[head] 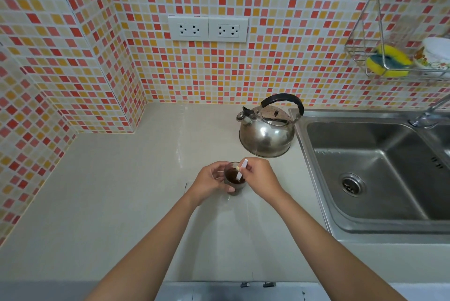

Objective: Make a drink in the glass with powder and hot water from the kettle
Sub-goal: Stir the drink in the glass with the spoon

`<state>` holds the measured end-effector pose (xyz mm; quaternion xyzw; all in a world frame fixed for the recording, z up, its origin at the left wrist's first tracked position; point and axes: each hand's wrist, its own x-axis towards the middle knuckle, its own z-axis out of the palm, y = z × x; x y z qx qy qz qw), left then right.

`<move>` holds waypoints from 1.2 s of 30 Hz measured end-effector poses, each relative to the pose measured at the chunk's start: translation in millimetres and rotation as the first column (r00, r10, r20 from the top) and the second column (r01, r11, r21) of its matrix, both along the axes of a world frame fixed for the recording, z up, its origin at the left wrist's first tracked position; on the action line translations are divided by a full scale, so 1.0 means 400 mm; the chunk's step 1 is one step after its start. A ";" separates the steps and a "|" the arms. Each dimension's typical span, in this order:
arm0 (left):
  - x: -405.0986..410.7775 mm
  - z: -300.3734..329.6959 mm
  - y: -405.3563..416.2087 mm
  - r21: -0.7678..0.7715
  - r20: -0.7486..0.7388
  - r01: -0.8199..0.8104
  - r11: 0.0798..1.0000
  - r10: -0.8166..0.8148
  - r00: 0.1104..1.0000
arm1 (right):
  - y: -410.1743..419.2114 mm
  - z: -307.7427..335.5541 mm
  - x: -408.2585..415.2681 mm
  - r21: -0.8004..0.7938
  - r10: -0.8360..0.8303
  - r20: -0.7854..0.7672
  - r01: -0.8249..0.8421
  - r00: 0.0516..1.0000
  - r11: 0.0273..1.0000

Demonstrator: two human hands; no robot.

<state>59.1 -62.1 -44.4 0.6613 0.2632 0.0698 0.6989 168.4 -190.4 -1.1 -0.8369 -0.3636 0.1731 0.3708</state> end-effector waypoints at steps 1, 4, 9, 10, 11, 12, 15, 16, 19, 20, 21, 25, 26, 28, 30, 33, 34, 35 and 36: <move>0.000 0.000 0.000 -0.002 0.003 0.003 1.000 -0.003 1.000 | 0.003 -0.001 -0.006 0.026 0.014 -0.040 -0.013 0.999 1.000; -0.001 0.000 -0.001 -0.005 0.004 0.007 1.000 -0.007 1.000 | 0.007 0.001 -0.006 0.085 0.048 -0.046 -0.044 0.998 0.995; 0.000 0.002 -0.002 0.006 -0.002 0.003 1.000 -0.003 1.000 | -0.011 -0.013 0.018 0.077 -0.054 -0.036 0.056 0.998 0.995; 0.001 0.002 -0.002 0.012 -0.005 0.003 1.000 -0.002 1.000 | -0.011 -0.018 0.016 0.070 -0.107 -0.082 0.113 0.991 0.991; 0.001 0.001 -0.002 0.019 -0.007 0.002 1.000 -0.002 1.000 | -0.010 -0.025 0.012 0.066 -0.164 -0.137 0.174 0.977 0.982; 0.001 0.001 -0.002 0.024 -0.009 0.002 1.000 -0.002 1.000 | -0.009 -0.030 0.008 0.068 -0.216 -0.194 0.233 0.957 0.970; 0.002 0.004 -0.003 0.036 -0.005 0.007 0.999 -0.007 1.000 | -0.010 -0.032 0.009 0.115 -0.325 -0.349 0.384 0.879 0.916; 0.002 0.005 -0.003 0.034 -0.002 0.010 0.999 -0.010 1.000 | -0.012 -0.029 0.013 0.121 -0.352 -0.399 0.429 0.847 0.895; 0.002 0.005 -0.003 0.026 0.003 0.010 1.000 -0.010 1.000 | -0.016 -0.020 0.028 0.132 -0.393 -0.509 0.521 0.766 0.843; 0.001 0.005 -0.002 0.024 0.004 0.014 1.000 -0.014 1.000 | -0.018 -0.019 0.032 0.145 -0.393 -0.533 0.539 0.749 0.829; 0.001 0.004 -0.002 0.023 0.007 0.018 1.000 -0.018 1.000 | -0.021 -0.018 0.034 0.161 -0.390 -0.550 0.552 0.739 0.818; -0.002 0.001 -0.001 0.013 0.013 0.012 1.000 -0.012 1.000 | -0.026 -0.019 0.025 0.234 -0.363 -0.500 0.526 0.786 0.818; -0.001 0.001 -0.001 0.012 0.016 0.011 1.000 -0.012 1.000 | -0.025 -0.021 0.019 0.257 -0.332 -0.443 0.473 0.833 0.843; 0.000 -0.001 -0.001 0.007 0.026 0.009 1.000 -0.009 1.000 | -0.020 -0.019 0.004 0.266 -0.212 -0.278 0.287 0.937 0.920; 0.001 -0.003 -0.001 0.001 0.036 0.010 1.000 -0.010 0.999 | -0.015 -0.017 -0.004 0.195 -0.036 -0.065 0.048 0.997 0.980; 0.004 -0.008 0.001 0.001 0.039 0.013 1.000 -0.013 0.999 | -0.009 -0.016 0.012 0.100 0.025 0.057 -0.030 0.998 0.994; 0.004 -0.008 0.001 0.002 0.037 0.012 1.000 -0.012 0.999 | -0.010 -0.017 0.019 0.090 -0.025 0.035 0.022 0.999 0.996; 0.004 -0.009 0.001 0.003 0.034 0.012 1.000 -0.012 0.999 | -0.010 -0.021 0.023 0.084 -0.069 -0.009 0.070 0.998 0.994; 0.003 -0.010 0.002 0.003 0.033 0.012 1.000 -0.012 0.999 | -0.009 -0.023 0.020 0.086 -0.089 -0.067 0.094 0.994 0.992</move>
